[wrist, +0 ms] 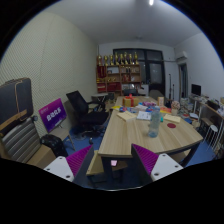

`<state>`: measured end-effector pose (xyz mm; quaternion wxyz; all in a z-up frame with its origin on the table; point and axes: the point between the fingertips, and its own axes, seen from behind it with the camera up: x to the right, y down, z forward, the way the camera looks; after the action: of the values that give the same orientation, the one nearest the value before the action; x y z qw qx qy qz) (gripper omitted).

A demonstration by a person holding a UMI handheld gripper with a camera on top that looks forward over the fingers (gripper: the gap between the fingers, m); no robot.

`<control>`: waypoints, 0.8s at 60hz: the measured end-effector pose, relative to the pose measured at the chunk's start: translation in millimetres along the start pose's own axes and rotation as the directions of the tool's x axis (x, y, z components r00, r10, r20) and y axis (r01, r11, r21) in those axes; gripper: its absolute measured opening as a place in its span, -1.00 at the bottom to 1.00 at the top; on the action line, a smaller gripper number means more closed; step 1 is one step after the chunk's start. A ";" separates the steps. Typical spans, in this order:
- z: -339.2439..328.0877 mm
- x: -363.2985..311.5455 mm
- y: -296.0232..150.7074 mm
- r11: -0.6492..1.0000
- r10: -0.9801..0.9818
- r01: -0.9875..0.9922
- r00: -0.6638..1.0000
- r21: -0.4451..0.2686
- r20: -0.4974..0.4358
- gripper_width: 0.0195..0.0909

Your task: Pour water

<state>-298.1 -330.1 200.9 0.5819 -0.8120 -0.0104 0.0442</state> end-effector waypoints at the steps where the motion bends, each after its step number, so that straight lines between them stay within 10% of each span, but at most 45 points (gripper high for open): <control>1: 4.9 1.0 0.3 1.000 0.001 -0.001 1.000 0.002 -0.005 0.80; 48: 344.4 286.1 -1.7 0.995 -0.041 0.053 0.989 0.083 -0.139 0.78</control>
<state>-42.0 15.2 75.6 0.6166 -0.7868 0.0124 -0.0250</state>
